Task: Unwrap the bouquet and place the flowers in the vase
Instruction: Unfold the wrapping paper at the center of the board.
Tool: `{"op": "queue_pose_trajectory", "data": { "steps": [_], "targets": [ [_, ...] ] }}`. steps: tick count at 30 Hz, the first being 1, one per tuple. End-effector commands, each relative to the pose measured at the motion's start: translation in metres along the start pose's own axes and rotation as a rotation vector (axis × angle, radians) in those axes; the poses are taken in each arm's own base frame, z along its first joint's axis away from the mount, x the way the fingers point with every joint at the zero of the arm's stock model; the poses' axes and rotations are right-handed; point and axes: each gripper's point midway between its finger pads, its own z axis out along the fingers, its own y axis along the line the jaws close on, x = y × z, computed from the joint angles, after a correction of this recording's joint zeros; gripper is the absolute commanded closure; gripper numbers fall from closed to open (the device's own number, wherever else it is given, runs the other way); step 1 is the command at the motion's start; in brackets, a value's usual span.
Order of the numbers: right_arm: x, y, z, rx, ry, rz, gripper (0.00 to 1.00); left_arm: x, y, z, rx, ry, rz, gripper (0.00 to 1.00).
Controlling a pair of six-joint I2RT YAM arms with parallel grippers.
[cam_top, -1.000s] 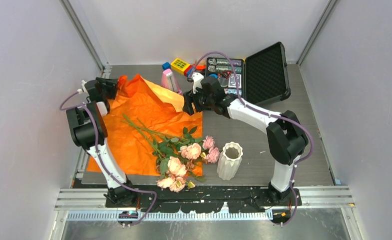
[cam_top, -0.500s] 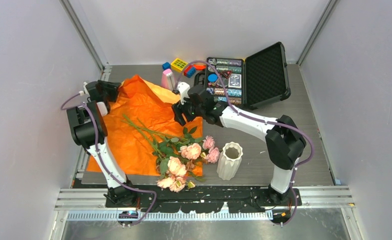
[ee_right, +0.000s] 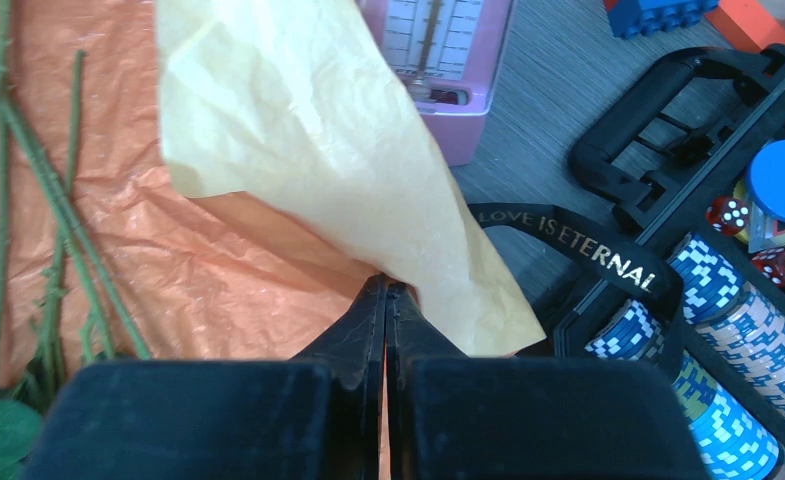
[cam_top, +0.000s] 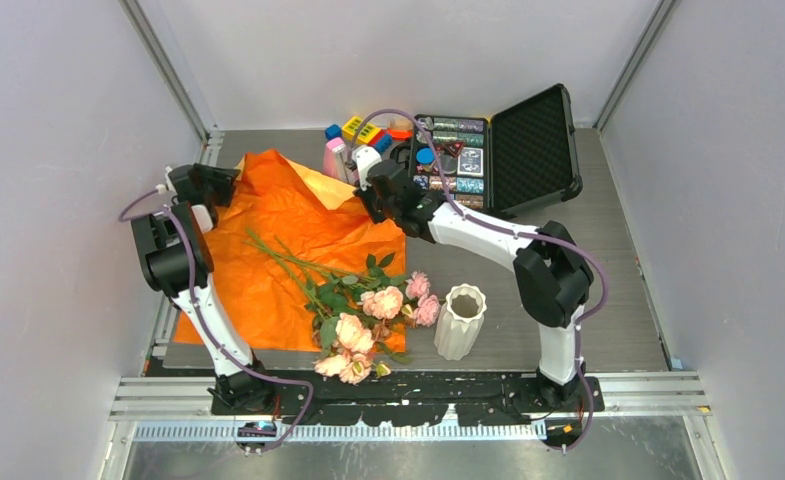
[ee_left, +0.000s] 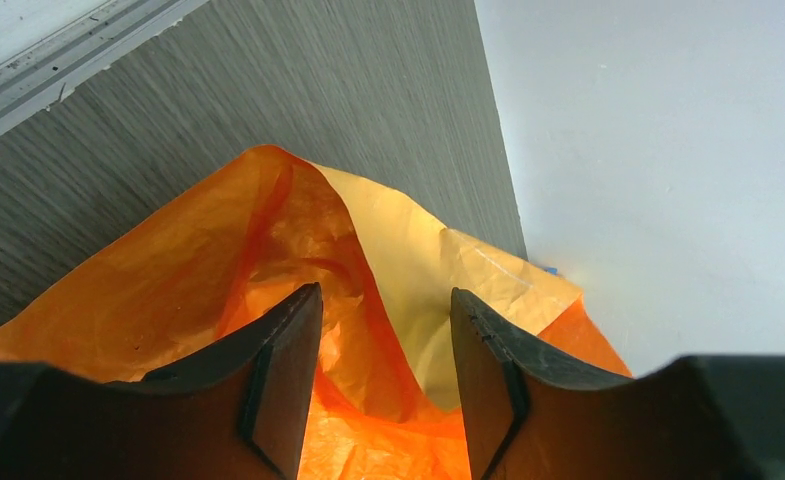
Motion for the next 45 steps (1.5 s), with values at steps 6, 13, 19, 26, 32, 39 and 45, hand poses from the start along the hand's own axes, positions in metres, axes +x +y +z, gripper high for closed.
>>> {"op": "queue_pose_trajectory", "data": {
  "steps": [6, 13, 19, 26, 32, 39, 45],
  "targets": [
    [-0.019, -0.055, 0.028, 0.128, -0.045, 0.082, 1.0, -0.012, 0.006, 0.002, -0.007, -0.005, 0.027, 0.48],
    [-0.007, -0.082, 0.051, 0.106, -0.001, 0.153, 1.0, -0.016, 0.017, 0.0, -0.029, -0.011, 0.022, 0.49],
    [-0.005, -0.091, 0.051, 0.088, 0.015, 0.189, 1.0, -0.021, 0.004, -0.007, 0.0, -0.008, 0.049, 0.46],
    [-0.018, -0.1, 0.021, 0.065, -0.013, 0.252, 0.73, -0.033, -0.026, -0.033, 0.027, -0.03, 0.144, 0.39],
    [-0.023, -0.093, -0.008, 0.024, -0.02, 0.279, 0.52, -0.039, -0.04, -0.058, 0.006, -0.032, 0.256, 0.36],
    [-0.025, -0.089, -0.043, 0.014, -0.03, 0.301, 0.39, -0.035, -0.053, -0.102, -0.012, -0.027, 0.359, 0.35],
    [-0.026, -0.079, -0.071, -0.028, -0.032, 0.33, 0.36, 0.003, -0.052, -0.143, -0.022, 0.082, 0.421, 0.35]
  ]
}}
